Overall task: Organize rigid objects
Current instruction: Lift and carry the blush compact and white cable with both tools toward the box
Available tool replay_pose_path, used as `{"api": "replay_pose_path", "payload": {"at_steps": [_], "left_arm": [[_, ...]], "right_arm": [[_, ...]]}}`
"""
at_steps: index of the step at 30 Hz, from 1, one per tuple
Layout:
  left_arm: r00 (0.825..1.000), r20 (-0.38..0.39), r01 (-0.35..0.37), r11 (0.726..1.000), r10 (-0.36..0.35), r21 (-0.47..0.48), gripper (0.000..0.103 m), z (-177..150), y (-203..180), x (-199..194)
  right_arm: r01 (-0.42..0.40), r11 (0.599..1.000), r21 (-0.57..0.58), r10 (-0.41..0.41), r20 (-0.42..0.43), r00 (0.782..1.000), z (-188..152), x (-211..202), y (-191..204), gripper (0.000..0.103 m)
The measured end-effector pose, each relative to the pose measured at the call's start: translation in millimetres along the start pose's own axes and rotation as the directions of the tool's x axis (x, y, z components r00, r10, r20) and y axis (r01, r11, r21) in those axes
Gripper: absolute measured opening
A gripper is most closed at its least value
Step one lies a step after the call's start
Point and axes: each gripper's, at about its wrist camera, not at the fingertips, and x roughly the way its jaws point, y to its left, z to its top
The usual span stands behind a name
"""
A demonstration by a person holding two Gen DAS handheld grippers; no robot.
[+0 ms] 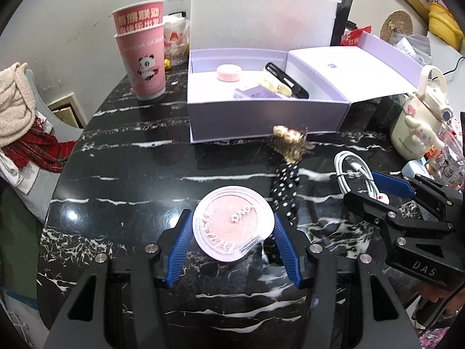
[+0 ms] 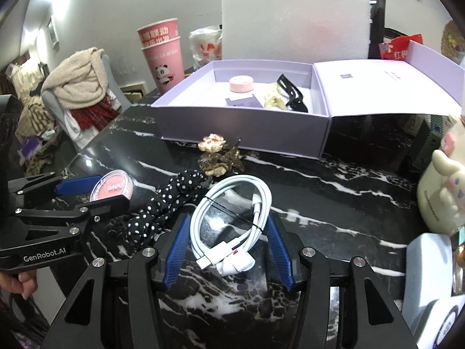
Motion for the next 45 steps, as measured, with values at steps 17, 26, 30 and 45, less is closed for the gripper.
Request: {"api": "replay_pose_path", "payload": {"at_steps": [17,26,30,45], "left_arm": [[0.99,0.115,0.074,0.993,-0.085,0.096,0.055,26.8,-37.0,-25.0],[0.979,0.155,0.116,0.987,-0.133,0.112,0.055,52.4,-47.6,-35.2],[0.978,0.162,0.113,0.986,-0.132,0.119,0.055,61.5,-49.9,-36.3],[0.978,0.173,0.091,0.986,-0.115,0.138,0.055,100.3,-47.3,-22.7]], "right_arm": [[0.0,0.999,0.038,-0.003,0.084,0.996,3.0,-45.4,-15.3,0.053],[-0.008,1.0,0.017,0.006,0.117,0.993,22.9,-60.1,-24.1,0.053],[-0.012,1.0,-0.006,0.013,0.124,0.992,34.9,-61.0,-27.3,0.053],[-0.043,0.995,-0.085,0.053,0.126,0.991,70.9,-50.1,-30.3,0.053]]}}
